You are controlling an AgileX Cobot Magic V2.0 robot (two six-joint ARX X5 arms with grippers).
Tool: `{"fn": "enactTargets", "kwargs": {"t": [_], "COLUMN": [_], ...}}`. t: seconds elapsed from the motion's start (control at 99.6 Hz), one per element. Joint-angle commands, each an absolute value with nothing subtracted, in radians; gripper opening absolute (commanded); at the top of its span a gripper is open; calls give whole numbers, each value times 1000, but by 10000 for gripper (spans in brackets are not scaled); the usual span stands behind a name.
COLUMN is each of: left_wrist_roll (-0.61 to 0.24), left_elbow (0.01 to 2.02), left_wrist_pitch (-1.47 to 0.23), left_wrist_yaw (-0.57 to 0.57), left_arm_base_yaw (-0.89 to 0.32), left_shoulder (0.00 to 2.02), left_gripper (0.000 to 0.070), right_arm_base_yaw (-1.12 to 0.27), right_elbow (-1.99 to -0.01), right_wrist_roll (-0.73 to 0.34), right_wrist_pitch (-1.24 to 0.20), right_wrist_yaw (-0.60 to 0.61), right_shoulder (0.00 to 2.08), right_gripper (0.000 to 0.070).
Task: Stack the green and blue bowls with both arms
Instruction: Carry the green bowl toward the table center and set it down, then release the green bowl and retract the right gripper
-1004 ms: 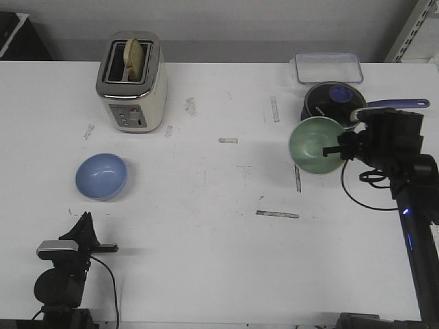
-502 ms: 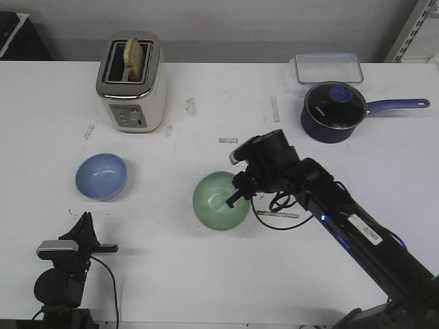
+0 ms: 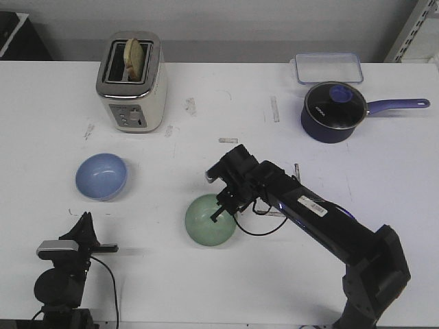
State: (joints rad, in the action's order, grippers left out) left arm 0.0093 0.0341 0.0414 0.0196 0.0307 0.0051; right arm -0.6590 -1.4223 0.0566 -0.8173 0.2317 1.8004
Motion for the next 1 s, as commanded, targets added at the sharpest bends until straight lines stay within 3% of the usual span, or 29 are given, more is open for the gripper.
{"fn": "enactTargets", "kwargs": {"t": [0.0, 0.05, 0.08, 0.12, 0.141, 0.211, 0.241, 0.291, 0.512, 0.602, 0.703, 0.843, 0.994], "left_wrist_roll": [8, 8, 8, 8, 8, 8, 8, 8, 8, 8, 8, 8, 7], "left_elbow": [14, 14, 14, 14, 14, 14, 14, 14, 14, 14, 14, 14, 14], "left_wrist_pitch": [54, 54, 54, 54, 54, 53, 53, 53, 54, 52, 45, 46, 46], "left_wrist_yaw": [15, 15, 15, 15, 15, 15, 15, 15, 15, 15, 15, 15, 15], "left_arm_base_yaw": [33, 33, 33, 33, 33, 33, 33, 33, 33, 33, 33, 33, 33], "left_shoulder": [3, 3, 3, 3, 3, 3, 3, 3, 3, 3, 4, 4, 4], "left_gripper": [1, 1, 1, 1, 1, 1, 1, 1, 1, 1, 1, 1, 1], "right_arm_base_yaw": [-669, -669, -669, -669, -668, -668, -668, -668, -647, -623, -581, -496, -380], "right_elbow": [-1438, -1438, -1438, -1438, -1438, -1439, -1440, -1444, -1519, -1541, -1544, -1544, -1520], "right_wrist_roll": [78, 78, 78, 76, 75, 75, 75, 75, 75, 75, 75, 75, 50], "right_wrist_pitch": [-808, -808, -809, -812, -813, -817, -817, -816, -811, -794, -773, -797, -836], "right_wrist_yaw": [230, 232, 234, 238, 237, 237, 236, 236, 226, 200, 157, 107, 83], "right_shoulder": [1822, 1822, 1822, 1821, 1820, 1816, 1810, 1796, 1695, 1637, 1565, 1472, 1380], "right_gripper": [1, 27, 80, 204, 303, 505, 543, 550, 543, 511, 369, 17, 0]}}
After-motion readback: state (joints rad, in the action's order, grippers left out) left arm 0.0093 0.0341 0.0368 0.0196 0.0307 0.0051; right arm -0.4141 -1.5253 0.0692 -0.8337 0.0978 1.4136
